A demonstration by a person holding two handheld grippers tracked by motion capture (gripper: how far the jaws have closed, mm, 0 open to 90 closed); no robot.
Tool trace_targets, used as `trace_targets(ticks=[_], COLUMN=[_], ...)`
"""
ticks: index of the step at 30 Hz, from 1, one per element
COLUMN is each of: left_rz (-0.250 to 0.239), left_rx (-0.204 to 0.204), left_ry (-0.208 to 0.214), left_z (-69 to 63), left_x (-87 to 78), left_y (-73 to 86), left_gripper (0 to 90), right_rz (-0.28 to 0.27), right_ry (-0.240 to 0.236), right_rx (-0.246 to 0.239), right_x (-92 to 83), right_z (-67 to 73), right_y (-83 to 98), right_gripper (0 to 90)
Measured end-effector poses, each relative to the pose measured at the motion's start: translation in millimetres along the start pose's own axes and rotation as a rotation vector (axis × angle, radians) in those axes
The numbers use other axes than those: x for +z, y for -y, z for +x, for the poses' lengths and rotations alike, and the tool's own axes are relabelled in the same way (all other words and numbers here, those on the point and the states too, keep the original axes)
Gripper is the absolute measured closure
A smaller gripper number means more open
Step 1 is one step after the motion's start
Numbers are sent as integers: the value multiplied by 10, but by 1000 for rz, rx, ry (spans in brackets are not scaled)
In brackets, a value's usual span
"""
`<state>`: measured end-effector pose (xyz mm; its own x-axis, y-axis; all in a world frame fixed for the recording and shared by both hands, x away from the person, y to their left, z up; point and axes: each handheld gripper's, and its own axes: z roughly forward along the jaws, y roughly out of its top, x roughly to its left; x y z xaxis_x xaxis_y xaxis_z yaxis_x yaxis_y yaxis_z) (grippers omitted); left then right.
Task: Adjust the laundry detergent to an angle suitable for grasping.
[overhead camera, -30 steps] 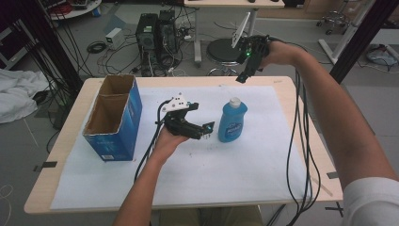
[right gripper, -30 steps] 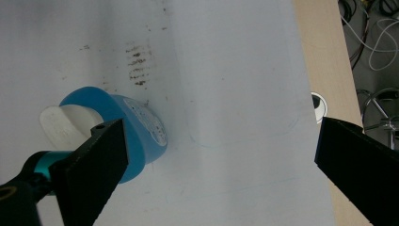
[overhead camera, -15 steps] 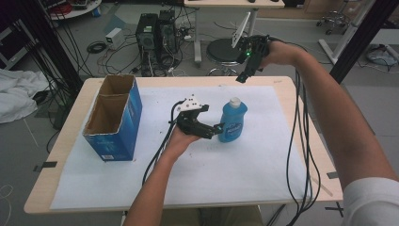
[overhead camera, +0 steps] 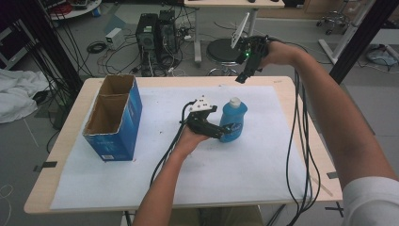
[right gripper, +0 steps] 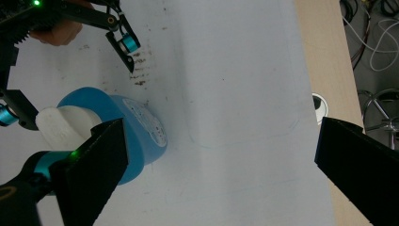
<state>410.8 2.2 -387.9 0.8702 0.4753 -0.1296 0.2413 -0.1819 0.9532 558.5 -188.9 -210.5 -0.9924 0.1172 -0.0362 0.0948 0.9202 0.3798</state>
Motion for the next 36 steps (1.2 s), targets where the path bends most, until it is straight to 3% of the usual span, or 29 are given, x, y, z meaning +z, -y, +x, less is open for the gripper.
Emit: trace_targets(ticks=[9,16,36], left_rz=[14,23,51], left_rx=[-13,-2,-5], left_ry=[0,8,10], left_z=[-3,-28,-41], left_x=[140,224,369], left_y=[16,-7,40], left_gripper=[22,22,22], right_rz=[-4,-3,-7], right_ry=[-4,-6,0], right_rx=[-1,1,6], right_x=[11,21,-3], right_z=[-17,-24,-19], right_y=[-1,-3,11], right_gripper=[24,24,24])
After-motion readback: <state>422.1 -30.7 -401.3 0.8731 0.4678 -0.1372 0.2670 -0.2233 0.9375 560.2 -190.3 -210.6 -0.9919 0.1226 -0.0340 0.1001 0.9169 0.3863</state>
